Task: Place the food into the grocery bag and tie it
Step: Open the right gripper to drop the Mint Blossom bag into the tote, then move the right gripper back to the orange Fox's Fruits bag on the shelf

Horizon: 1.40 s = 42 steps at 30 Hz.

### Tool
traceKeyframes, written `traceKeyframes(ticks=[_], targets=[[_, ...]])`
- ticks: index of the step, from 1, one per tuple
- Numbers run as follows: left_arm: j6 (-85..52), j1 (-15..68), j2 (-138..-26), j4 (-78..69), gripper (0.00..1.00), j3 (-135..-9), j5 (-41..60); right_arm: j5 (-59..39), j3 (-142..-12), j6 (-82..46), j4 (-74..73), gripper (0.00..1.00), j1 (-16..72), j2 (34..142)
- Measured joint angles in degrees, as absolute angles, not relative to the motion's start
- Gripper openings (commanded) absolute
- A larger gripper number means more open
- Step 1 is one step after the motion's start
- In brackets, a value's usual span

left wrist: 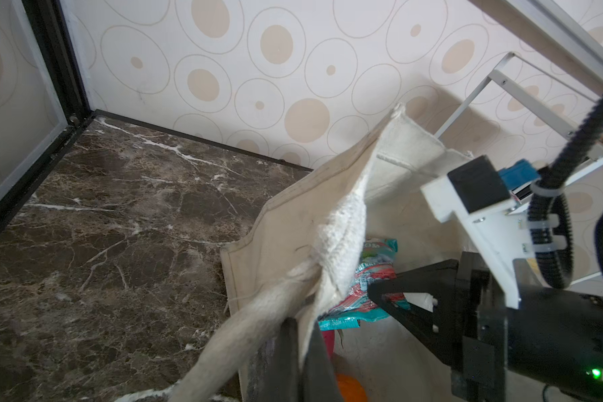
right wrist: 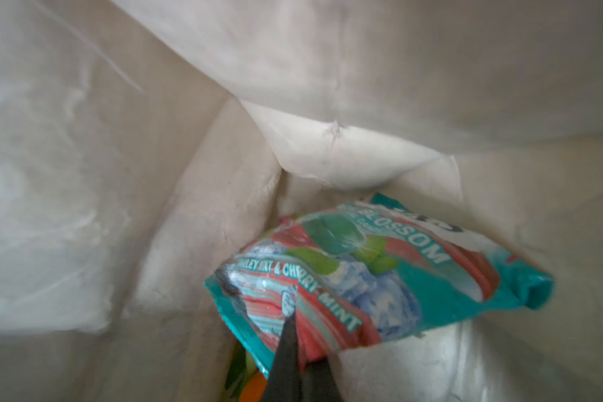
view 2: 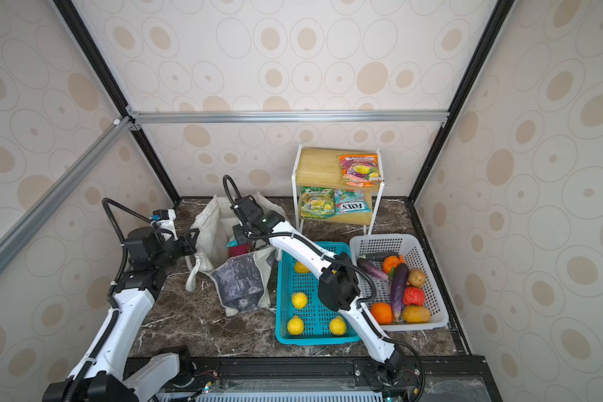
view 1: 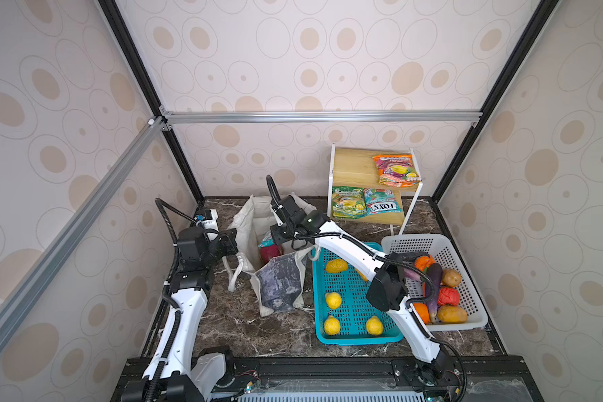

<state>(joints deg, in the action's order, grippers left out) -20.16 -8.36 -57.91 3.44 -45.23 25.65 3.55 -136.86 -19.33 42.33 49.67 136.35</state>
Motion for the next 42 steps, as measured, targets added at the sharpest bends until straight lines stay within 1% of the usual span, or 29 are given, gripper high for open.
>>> traceKeyframes(ticks=[2,3,6,9,10,14,17,24,27,29,32,36,42], targets=[[-20.16,-8.36,-57.91,3.42,0.0,-45.23,25.65,3.95,-136.46,-18.81,42.72,0.13,49.76,136.35],[-20.16,-8.36,-57.91,3.44,0.0,-45.23,25.65,4.08,-136.44,-18.57,42.92,0.23,49.82,136.35],[-20.16,-8.36,-57.91,3.44,0.0,-45.23,25.54,4.56,-136.46,-17.89,44.31,0.63,50.02,136.35],[-20.16,-8.36,-57.89,3.46,0.0,-45.23,25.12,4.84,-136.51,-17.08,46.39,0.78,50.26,136.27],[-20.16,-8.36,-57.89,3.46,0.0,-45.23,24.95,4.97,-136.68,-16.86,47.22,0.94,50.43,136.18],[-20.16,-8.36,-57.89,3.46,0.0,-45.23,24.47,5.19,-137.51,-16.97,50.57,1.0,51.64,134.06],[-20.16,-8.36,-57.89,3.51,0.0,-45.23,24.12,5.67,-137.56,-17.23,52.27,1.0,52.38,129.08],[-20.16,-8.36,-57.89,3.49,0.0,-45.23,24.14,12.05,-137.84,-15.2,51.77,1.0,52.31,108.33],[-20.16,-8.36,-57.89,3.49,0.0,-45.23,24.16,15.33,-138.91,-13.37,51.13,1.0,50.61,101.84],[-20.16,-8.36,-57.89,3.49,0.0,-45.23,24.23,16.78,-139.63,-12.86,51.24,1.0,47.62,99.57],[-20.16,-8.36,-57.89,3.49,0.0,-45.23,24.36,19.03,-139.96,-12.47,51.68,1.0,40.53,98.94],[-20.18,-8.36,-57.89,3.49,0.0,-45.23,24.43,22.35,-139.68,-11.75,53.1,1.0,30.87,101.89],[-20.21,-8.36,-57.89,3.46,0.0,-45.23,24.62,22.9,-136.88,-12.14,55.31,0.98,20.67,106.04]])
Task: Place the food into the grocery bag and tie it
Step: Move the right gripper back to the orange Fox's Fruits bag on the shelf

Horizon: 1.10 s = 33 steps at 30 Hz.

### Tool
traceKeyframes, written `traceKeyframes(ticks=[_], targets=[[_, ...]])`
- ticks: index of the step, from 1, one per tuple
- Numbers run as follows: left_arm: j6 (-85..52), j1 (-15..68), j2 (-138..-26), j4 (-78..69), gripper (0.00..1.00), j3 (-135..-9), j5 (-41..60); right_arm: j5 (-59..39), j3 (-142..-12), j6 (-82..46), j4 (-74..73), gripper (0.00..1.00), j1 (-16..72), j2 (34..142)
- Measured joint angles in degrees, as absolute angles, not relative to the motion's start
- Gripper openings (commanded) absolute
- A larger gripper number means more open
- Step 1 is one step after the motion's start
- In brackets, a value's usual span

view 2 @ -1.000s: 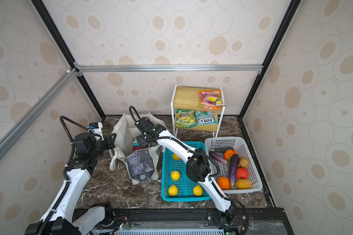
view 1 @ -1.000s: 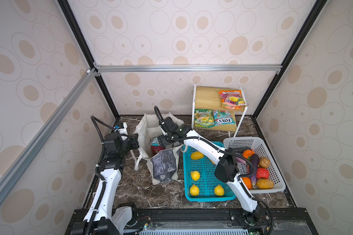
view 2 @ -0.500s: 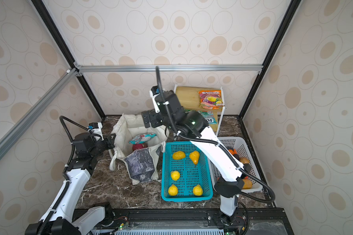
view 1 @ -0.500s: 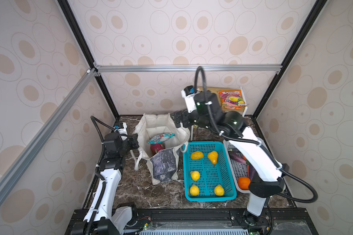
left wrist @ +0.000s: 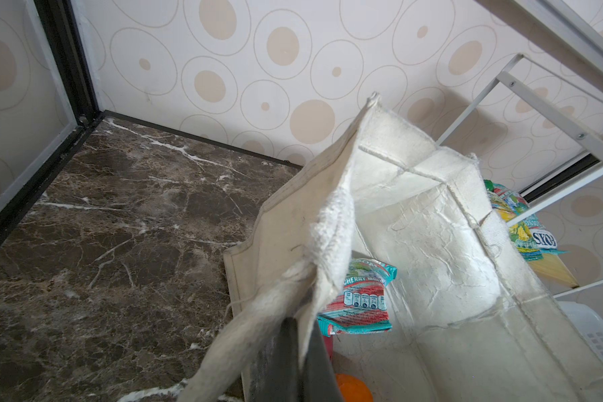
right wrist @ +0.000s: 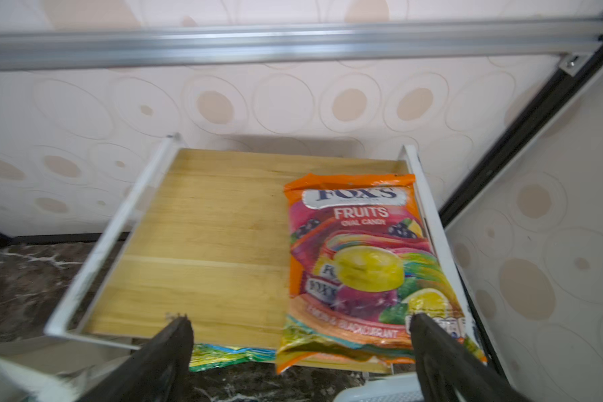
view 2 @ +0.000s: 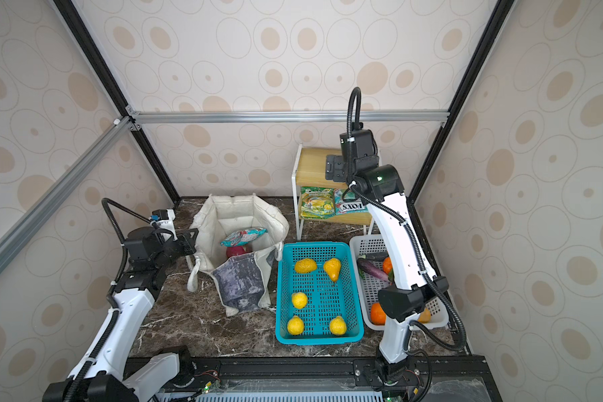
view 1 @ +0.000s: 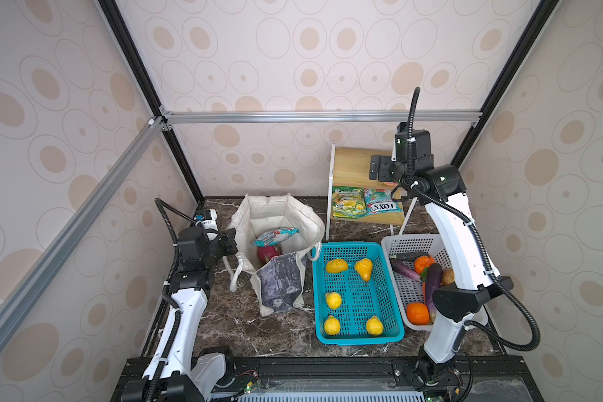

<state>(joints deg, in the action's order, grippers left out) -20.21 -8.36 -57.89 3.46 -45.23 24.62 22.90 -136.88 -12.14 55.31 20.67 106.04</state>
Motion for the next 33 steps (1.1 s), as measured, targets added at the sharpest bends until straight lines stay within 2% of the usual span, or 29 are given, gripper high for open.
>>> traceKeyframes(ticks=[7,13,24,28,33], targets=[[-20.21,-8.36,-57.89,3.46,0.0,-45.23,24.77,19.25,-132.77,-12.8,55.29,0.94,19.75,106.67],[-20.21,-8.36,-57.89,3.46,0.0,-45.23,24.77,10.87,-132.77,-16.62,54.7,0.92,20.14,107.39],[-20.18,-8.36,-57.89,3.46,0.0,-45.23,24.77,-1.15,-138.28,-20.34,52.64,0.93,21.69,112.14],[-20.21,-8.36,-57.87,3.46,0.0,-45.23,24.77,-0.73,-136.42,-20.62,52.47,0.99,21.69,109.65],[-20.21,-8.36,-57.84,3.46,0.0,-45.23,24.82,3.29,-127.2,-22.09,51.96,1.0,20.86,98.96]])
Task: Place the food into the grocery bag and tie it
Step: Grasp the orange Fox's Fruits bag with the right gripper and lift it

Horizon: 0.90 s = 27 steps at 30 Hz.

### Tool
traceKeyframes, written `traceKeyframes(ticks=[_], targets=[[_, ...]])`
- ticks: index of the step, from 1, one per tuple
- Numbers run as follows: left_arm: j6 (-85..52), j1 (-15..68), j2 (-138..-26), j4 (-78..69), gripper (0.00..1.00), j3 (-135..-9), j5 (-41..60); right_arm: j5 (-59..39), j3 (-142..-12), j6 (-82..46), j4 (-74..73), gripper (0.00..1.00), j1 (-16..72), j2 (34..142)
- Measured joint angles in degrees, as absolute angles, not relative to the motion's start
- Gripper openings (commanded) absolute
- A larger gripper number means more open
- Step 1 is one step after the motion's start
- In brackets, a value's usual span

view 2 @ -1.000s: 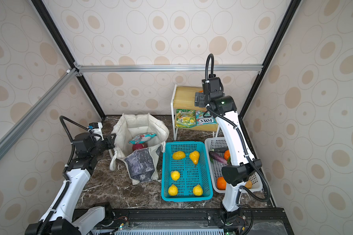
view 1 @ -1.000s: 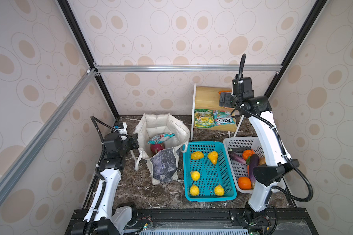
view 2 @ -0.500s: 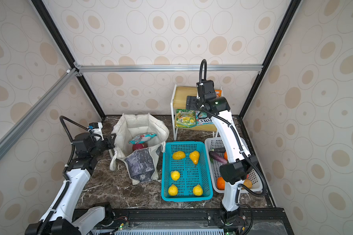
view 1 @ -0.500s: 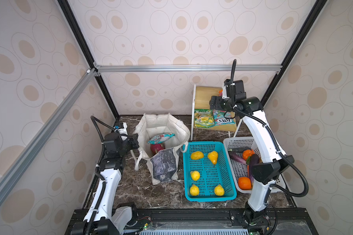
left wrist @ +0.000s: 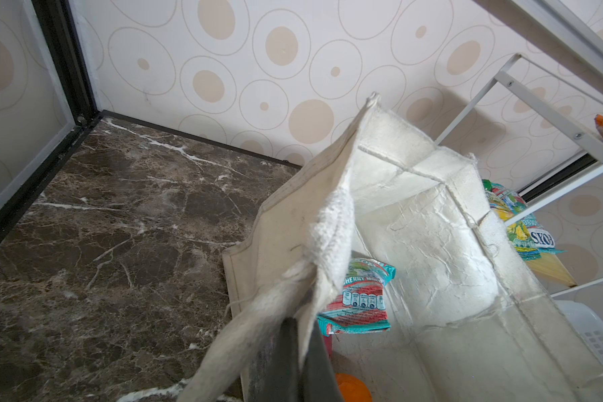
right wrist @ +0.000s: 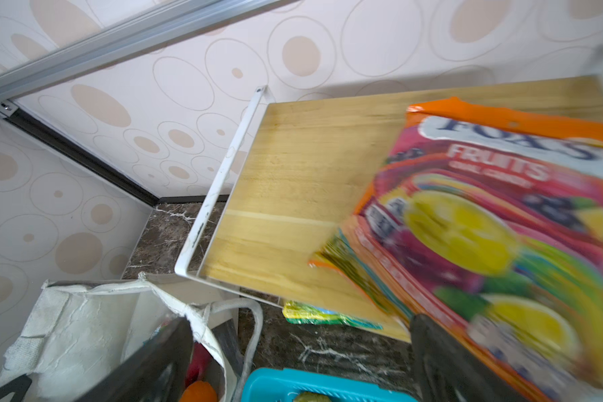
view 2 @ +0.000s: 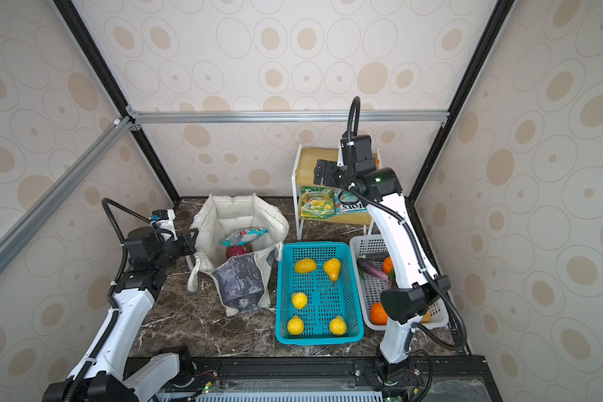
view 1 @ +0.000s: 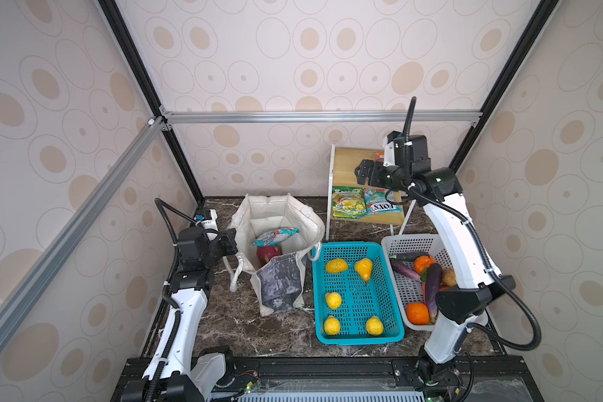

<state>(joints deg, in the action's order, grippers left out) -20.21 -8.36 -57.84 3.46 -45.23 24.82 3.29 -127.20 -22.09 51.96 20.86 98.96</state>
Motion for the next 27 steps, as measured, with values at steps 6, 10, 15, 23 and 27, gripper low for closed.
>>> traceKeyframes(ticks=[6,10,15,23,27], targets=[[-20.32,-8.36,-57.84,3.46,0.0,-45.23,24.97,3.07,-116.33,-25.61,49.04,0.97,15.55,87.24],[-20.34,-8.36,-57.84,3.46,0.0,-45.23,25.19,1.52,-112.22,-28.21,46.81,0.86,12.08,87.09],[-20.34,-8.36,-57.84,3.46,0.0,-45.23,25.19,-0.6,-109.93,-30.7,45.54,0.76,11.53,90.61],[-20.34,-8.36,-57.82,3.46,0.0,-45.23,25.21,-2.74,-107.31,-33.43,42.26,0.46,9.98,91.59],[-20.34,-8.36,-57.82,3.46,0.0,-45.23,25.21,-3.05,-107.0,-34.11,40.42,0.2,9.8,91.61]])
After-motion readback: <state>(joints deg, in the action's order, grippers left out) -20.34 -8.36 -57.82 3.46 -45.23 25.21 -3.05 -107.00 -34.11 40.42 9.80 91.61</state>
